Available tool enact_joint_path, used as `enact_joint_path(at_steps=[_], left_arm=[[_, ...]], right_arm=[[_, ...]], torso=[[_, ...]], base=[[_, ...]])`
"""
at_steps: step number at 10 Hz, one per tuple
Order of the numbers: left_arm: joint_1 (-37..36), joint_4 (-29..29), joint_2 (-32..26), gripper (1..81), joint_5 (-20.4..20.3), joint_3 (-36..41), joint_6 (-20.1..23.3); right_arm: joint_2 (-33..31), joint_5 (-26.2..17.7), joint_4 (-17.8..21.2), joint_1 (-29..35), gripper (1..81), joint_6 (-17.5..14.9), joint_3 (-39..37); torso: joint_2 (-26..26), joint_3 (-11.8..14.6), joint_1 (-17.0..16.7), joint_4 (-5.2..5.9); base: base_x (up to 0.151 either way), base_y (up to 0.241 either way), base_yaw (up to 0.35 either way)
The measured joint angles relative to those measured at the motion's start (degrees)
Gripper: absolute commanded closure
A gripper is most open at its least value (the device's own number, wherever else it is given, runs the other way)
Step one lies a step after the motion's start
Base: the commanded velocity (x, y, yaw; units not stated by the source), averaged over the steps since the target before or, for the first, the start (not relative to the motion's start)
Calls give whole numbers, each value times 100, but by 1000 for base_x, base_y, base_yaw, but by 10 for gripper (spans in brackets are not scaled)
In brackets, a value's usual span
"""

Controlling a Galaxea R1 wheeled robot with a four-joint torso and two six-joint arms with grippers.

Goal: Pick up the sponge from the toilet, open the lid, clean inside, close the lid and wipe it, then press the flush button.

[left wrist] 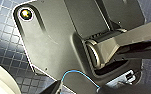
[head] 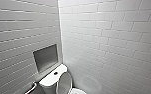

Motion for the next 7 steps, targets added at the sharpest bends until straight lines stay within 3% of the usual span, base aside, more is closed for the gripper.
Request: enact_joint_path(at_steps=[1,4,7], left_arm=[[2,2,-6,10,2,0,2],[130,7,-20,10,-1,15,50],[240,11,-94,10,7,37,50]], right_arm=[[76,18,227,-13,811,-216,-265],[-127,11,490,23,811,-468,-501],[-724,-28,645,293,811,-612,285]], torso=[[0,0,2,0],[-138,0,88,0],[-743,2,464,0]], base=[[0,0,0],[0,0,0],[0,0,0]])
